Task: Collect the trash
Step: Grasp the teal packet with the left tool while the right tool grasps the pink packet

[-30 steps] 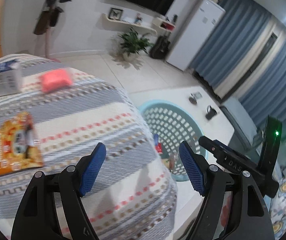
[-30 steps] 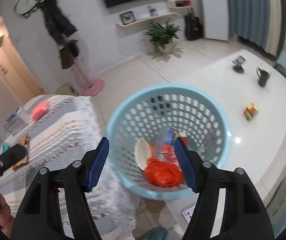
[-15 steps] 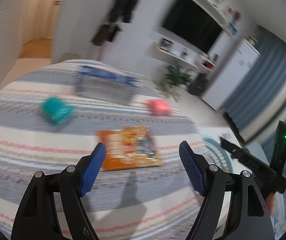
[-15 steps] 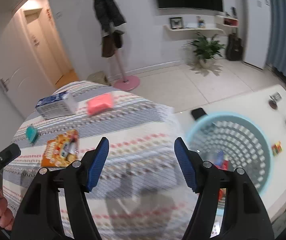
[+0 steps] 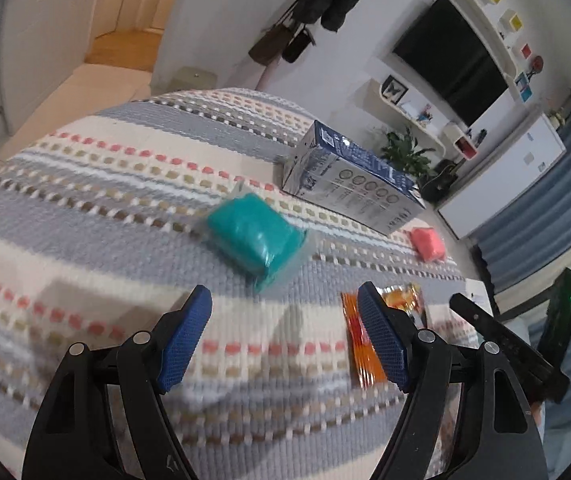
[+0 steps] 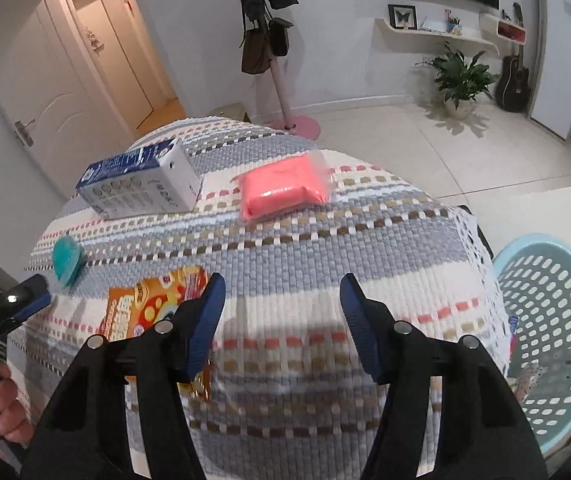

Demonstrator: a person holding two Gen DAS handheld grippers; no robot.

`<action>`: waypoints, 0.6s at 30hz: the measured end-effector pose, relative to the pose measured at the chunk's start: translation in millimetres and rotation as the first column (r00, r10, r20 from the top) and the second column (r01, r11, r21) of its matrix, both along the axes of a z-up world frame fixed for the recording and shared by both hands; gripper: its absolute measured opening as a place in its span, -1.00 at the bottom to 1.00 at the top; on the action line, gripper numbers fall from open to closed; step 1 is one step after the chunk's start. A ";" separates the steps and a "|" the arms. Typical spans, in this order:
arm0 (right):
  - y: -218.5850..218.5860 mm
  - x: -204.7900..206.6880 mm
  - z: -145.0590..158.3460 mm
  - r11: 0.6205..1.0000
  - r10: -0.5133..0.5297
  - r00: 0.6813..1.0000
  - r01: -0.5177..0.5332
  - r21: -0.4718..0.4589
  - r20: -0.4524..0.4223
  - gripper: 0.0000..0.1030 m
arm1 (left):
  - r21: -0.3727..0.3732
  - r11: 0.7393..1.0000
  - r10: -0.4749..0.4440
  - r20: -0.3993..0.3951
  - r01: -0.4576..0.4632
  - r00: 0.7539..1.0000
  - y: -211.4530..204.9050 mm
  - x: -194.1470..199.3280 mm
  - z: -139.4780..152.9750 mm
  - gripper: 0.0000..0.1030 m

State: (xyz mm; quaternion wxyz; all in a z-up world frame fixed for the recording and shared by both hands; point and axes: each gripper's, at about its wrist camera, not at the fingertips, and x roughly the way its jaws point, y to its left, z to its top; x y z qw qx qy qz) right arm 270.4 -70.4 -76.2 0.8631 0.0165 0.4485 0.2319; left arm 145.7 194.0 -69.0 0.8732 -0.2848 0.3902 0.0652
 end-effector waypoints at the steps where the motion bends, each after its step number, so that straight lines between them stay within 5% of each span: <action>1: 0.9 4.4 0.8 1.000 0.003 1.000 -0.003 0.005 -0.005 0.09 | 0.000 1.000 -0.003 -0.002 0.003 1.000 0.7 6.3 -1.1 0.43; 5: 5.2 20.0 0.1 1.000 0.014 0.999 -0.013 0.025 -0.039 0.09 | 0.019 1.000 0.024 -0.024 -0.024 0.999 8.4 35.7 -5.9 0.55; 10: 12.1 38.7 -6.2 0.999 0.018 0.996 -0.014 0.047 -0.088 0.09 | 0.134 0.991 0.028 -0.031 -0.023 0.999 4.1 53.4 -4.7 0.50; 18: 28.4 73.4 -7.8 0.996 0.026 0.991 -0.014 0.088 -0.134 0.21 | 0.302 0.953 0.043 -0.018 -0.035 0.999 -10.9 49.9 -3.2 -0.01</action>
